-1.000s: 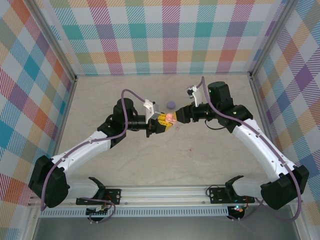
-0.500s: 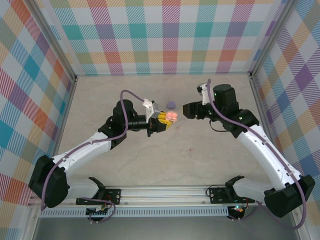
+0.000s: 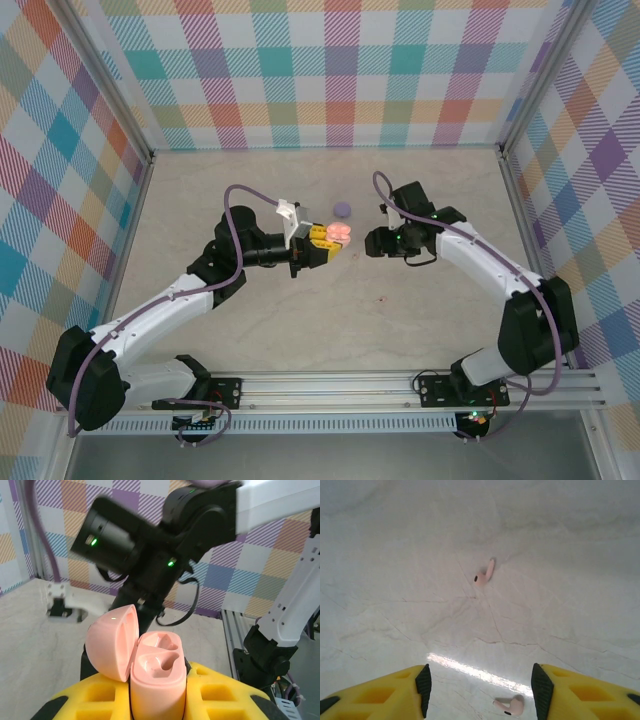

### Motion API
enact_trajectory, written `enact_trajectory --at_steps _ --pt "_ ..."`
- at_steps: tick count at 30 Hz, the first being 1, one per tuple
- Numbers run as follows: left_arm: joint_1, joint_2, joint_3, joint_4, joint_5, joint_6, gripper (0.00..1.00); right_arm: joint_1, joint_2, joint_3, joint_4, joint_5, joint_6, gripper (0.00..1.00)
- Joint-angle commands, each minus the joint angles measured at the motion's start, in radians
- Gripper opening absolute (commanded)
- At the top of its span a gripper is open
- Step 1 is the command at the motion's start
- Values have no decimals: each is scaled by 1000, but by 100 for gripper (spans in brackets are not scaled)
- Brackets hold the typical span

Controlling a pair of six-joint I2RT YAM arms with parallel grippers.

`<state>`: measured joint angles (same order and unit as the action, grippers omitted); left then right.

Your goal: Insert the wireless bluetooth earbuds into the charging case

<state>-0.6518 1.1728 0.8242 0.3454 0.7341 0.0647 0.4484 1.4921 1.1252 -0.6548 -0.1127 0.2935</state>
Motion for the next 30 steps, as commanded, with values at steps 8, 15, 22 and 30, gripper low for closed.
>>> enact_trajectory --at_steps 8,15,22,30 --pt "-19 -69 -33 3 -17 -35 19 0 244 98 79 -73 -21 35" --pt "-21 -82 -41 -9 -26 -33 18 -2 436 259 69 -116 -50 18" --pt "-19 -83 -43 -11 -29 -30 19 -2 551 346 49 -148 -61 11" --pt "-20 -82 -47 -13 -32 -29 19 0 619 391 22 -124 -57 11"
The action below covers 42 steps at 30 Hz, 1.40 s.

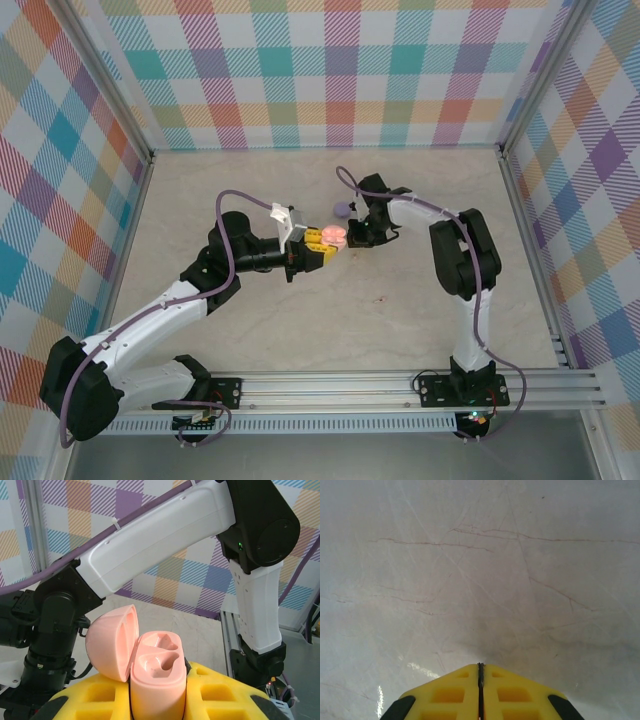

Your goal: Insert the wireless bluetooth earbuds into the charging case

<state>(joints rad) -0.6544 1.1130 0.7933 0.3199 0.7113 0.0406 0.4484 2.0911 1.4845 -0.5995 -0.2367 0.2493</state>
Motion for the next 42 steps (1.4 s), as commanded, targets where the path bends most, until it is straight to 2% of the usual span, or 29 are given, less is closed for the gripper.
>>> enact_trajectory --at_steps 1,6,20,42 --pt "-17 -24 -15 13 -9 -5 18 -2 21 32 -38 10 -15 11" --pt "-17 -23 -18 13 -11 -8 19 0 6 9 -61 67 -16 12" --pt "-18 -25 -27 33 -12 -29 19 1 -75 -101 -95 126 -13 13" --pt "-20 -41 -32 34 -24 -41 19 78 -92 -132 -98 31 -75 16"
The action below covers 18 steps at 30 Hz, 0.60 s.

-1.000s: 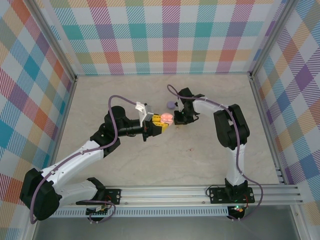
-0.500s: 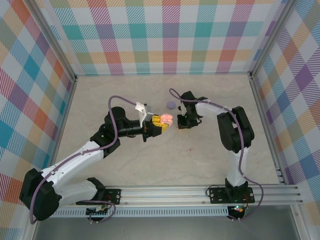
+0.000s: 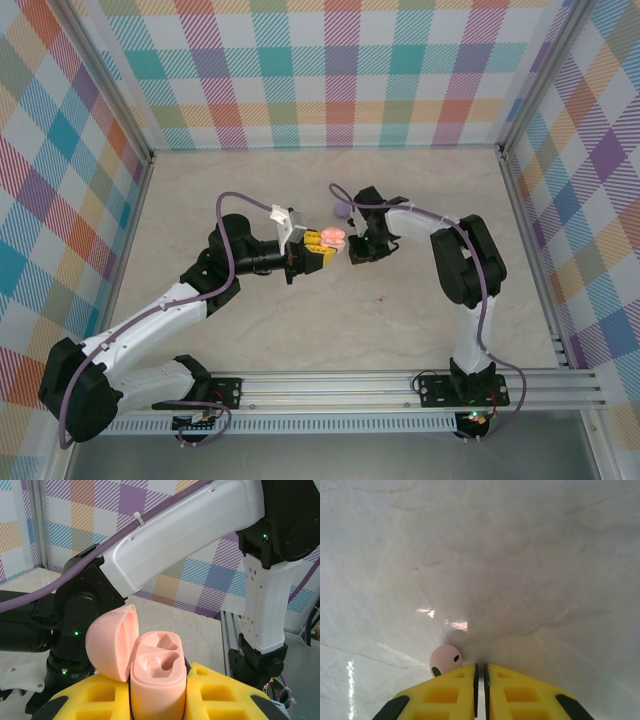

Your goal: Insert the wireless bluetooth earbuds into the charging case

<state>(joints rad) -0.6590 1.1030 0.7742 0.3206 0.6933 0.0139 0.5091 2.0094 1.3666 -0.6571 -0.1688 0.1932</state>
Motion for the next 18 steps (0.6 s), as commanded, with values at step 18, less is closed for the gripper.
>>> enact_trajectory --at_steps 18 --pt "-17 -48 -10 21 -6 -9 18 56 7 112 -101 -1 -52 38"
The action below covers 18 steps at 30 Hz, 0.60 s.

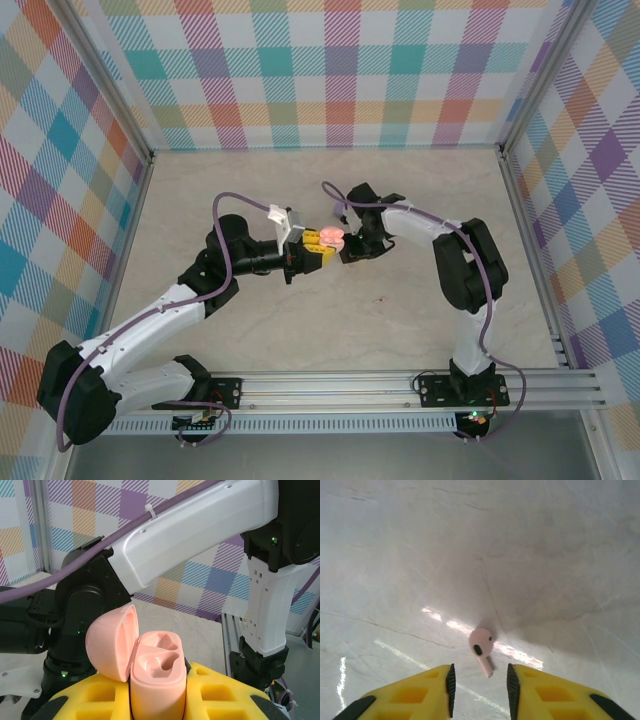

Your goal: Insert the wireless bluetooth earbuds into the charging case

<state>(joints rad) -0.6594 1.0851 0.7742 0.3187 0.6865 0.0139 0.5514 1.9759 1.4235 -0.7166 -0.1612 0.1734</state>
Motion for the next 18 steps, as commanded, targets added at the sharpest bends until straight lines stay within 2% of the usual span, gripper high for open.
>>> enact_trajectory --at_steps 1,9,18 --pt "-16 -30 -9 21 -1 -9 19 18 55 70 -50 -3 -41 39" --pt "-16 -37 -10 16 -4 -7 19 51 137 161 -131 94 -82 41" --pt "-17 -35 -10 16 -4 -7 18 71 160 176 -162 115 -100 39"
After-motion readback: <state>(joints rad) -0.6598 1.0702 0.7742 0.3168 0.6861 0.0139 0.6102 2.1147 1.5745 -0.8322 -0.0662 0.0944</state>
